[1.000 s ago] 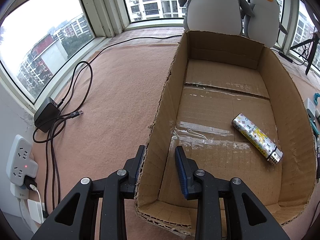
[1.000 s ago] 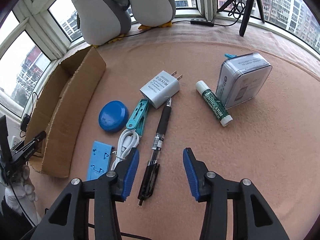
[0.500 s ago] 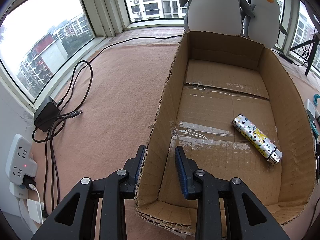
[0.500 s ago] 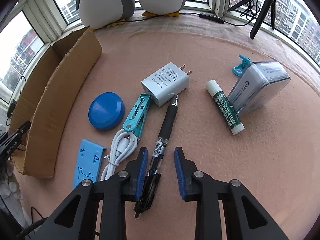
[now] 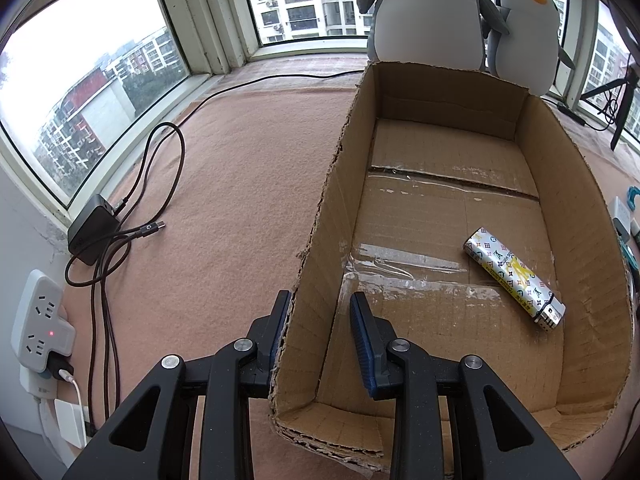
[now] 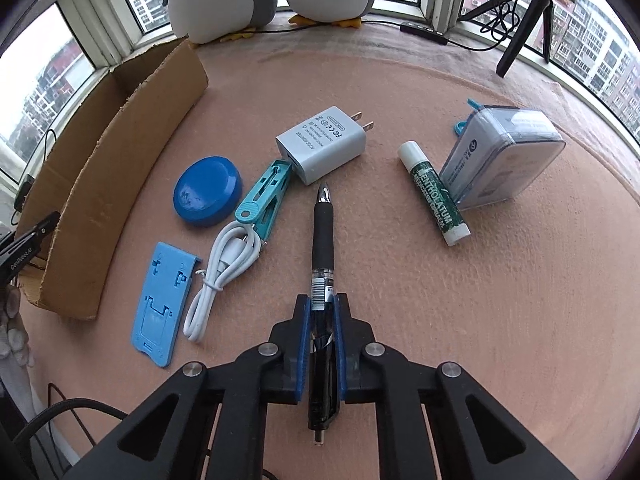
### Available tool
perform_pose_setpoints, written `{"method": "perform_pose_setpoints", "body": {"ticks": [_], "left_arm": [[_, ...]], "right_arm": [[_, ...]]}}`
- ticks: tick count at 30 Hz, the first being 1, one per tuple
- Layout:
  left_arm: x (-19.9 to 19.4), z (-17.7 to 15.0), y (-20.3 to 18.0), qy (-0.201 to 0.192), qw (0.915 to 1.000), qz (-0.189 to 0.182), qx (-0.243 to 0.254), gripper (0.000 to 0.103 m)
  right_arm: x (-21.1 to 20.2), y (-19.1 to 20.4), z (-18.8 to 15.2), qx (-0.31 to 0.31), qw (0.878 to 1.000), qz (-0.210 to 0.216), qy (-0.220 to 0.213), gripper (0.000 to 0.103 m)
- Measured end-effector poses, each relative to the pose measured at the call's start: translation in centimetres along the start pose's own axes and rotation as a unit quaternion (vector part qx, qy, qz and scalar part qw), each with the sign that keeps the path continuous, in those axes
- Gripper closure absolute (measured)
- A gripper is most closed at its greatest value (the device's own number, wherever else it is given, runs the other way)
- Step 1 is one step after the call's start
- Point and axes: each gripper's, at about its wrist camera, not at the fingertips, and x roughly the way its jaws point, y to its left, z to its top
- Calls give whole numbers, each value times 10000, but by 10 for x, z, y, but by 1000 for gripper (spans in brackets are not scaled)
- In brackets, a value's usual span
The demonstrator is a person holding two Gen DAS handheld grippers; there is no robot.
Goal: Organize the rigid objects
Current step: 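Carry the black pen with the right gripper into the box and release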
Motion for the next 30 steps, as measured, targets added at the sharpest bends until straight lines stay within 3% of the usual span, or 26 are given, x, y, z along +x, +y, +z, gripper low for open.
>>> {"method": "perform_pose_setpoints", "body": {"ticks": [13,25,30], "left_arm": [[0,0,0,-10,10000,7,19,71],[0,1,0,-14,10000,-9,31,71],[1,0,1,-16,10000,-20,3,71]], "right_arm": [[-52,-8,-1,298,9970,394,-602,93],[-79,61,51,-262,9878,942,-1214,93],[-76,95,76,-495,9839,1152,-1272,93]]}}
